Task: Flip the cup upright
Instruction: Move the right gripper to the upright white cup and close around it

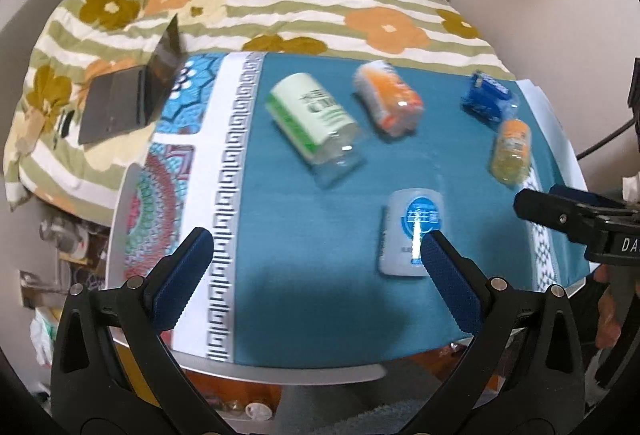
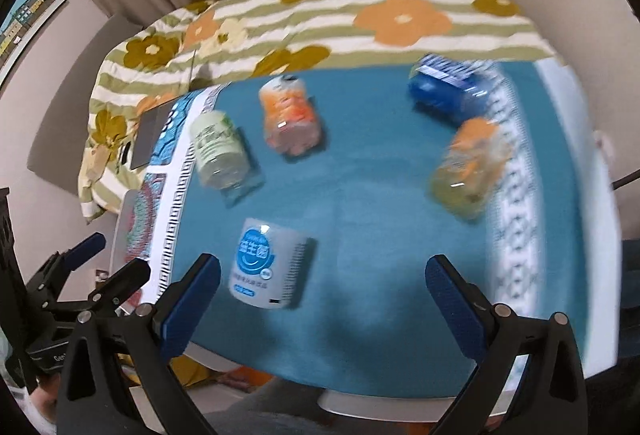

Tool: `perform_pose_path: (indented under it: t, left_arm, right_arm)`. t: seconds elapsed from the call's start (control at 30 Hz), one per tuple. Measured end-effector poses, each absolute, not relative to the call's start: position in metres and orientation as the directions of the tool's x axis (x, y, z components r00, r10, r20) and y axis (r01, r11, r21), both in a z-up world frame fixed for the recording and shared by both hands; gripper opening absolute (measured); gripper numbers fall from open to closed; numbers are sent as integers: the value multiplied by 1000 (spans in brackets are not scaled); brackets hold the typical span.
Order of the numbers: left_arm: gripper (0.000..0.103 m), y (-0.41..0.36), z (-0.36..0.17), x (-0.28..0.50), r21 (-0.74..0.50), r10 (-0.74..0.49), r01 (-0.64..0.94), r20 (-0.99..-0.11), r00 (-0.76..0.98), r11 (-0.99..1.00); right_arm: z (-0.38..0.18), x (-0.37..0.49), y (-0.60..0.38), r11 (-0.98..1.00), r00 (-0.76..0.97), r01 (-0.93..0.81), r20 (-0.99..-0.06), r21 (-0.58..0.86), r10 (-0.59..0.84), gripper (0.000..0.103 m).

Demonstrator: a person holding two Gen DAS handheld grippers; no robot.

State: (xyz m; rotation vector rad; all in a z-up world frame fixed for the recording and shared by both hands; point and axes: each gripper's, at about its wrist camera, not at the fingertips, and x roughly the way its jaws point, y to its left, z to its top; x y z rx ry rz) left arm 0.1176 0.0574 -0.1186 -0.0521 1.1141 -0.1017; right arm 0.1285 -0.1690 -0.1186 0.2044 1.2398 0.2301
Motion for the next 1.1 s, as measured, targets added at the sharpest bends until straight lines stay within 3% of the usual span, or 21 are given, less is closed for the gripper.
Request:
perform_pose_path:
  t: [0.47,0.63,0.87,1.1]
  left_arm:
    - [103,111,-147,117,-117,-106,-3,-912,396,993]
    - [103,124,-168,119,-135,-120,-18,-927,356,991]
    - [103,137,-188,130,-164,-141,-44,-935,325,986]
    - [103,143,-192,144,-187,-159,-58,-933,323,981]
  right_arm:
    - [-177,159,-125,915,166,65,-908,398,384,101]
    - [-203,171,-131,903,66,119,-911,412,407,88]
    - [-218,184,-136,897,-27,153,-905,415,424,85]
    - [-228,197,-142,894,-93,159,-895,419,436,65]
